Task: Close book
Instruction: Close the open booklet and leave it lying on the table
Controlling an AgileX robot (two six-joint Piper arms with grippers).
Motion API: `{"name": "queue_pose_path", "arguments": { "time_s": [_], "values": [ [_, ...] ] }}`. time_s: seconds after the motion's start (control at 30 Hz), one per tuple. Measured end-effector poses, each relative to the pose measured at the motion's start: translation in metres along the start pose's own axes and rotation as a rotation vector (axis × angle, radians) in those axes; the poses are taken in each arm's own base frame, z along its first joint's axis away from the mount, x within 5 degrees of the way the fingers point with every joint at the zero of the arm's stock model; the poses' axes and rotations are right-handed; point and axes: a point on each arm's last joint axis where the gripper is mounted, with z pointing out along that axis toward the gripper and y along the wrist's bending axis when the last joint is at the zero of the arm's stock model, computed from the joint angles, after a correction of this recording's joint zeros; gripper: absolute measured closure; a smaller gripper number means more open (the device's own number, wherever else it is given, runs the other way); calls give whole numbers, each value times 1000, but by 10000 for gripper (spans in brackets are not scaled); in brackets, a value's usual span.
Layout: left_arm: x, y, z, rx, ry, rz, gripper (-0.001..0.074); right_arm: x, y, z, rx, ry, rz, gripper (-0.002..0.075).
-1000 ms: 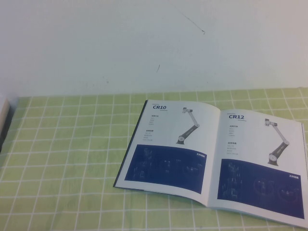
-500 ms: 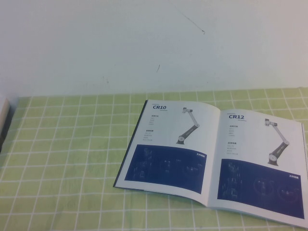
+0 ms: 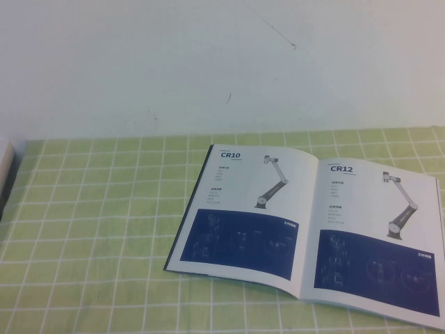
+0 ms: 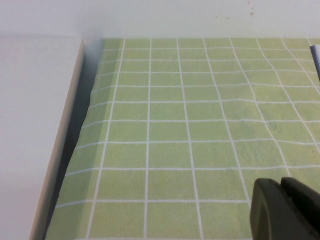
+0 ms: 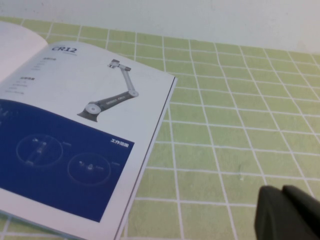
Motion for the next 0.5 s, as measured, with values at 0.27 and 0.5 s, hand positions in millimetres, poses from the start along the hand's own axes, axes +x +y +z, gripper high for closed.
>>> {"name": "queue_pose_path", "arguments": {
  "time_s": [0.27, 0.5],
  "values": [
    [-1, 1, 0, -9, -15, 30, 739, -1, 0, 0, 2, -12, -4, 729],
    [-28, -2, -4, 16, -329, 42, 739, -25, -1, -3, 17, -303, -8, 729]
  ]
}}
